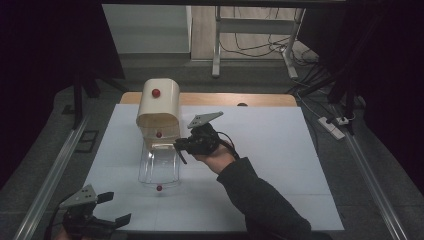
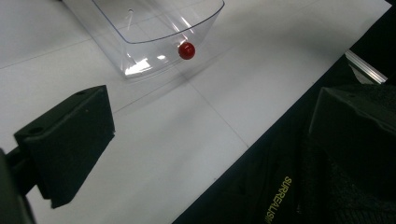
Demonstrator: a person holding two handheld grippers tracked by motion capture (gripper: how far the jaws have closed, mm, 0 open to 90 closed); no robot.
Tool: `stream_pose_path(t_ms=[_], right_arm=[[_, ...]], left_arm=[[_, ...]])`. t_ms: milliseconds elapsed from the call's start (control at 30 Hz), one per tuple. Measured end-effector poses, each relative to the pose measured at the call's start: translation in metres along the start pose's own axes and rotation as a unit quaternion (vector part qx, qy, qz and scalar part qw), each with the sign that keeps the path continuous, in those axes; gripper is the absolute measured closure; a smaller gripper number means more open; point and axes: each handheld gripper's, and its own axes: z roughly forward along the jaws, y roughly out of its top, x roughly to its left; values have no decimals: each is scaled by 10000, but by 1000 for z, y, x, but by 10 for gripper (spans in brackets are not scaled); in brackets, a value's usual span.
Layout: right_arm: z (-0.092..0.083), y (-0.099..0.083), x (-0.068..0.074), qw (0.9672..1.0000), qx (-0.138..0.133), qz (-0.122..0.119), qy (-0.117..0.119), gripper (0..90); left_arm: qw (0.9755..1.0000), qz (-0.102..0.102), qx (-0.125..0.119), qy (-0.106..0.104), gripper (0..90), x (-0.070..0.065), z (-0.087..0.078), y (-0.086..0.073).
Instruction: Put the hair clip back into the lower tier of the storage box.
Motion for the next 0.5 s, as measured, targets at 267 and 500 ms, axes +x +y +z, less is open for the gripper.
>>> stream_pose_path(t_ms=[267,500], right_arm=[[14,4,5,10000,-15,-67,54,794],[27,7,9,9999,-23,-123,81,793]], left_arm=[[10000,-17,-9,-7,3,0,0,0],[10000,-20,-9,-10,3,1,0,0]])
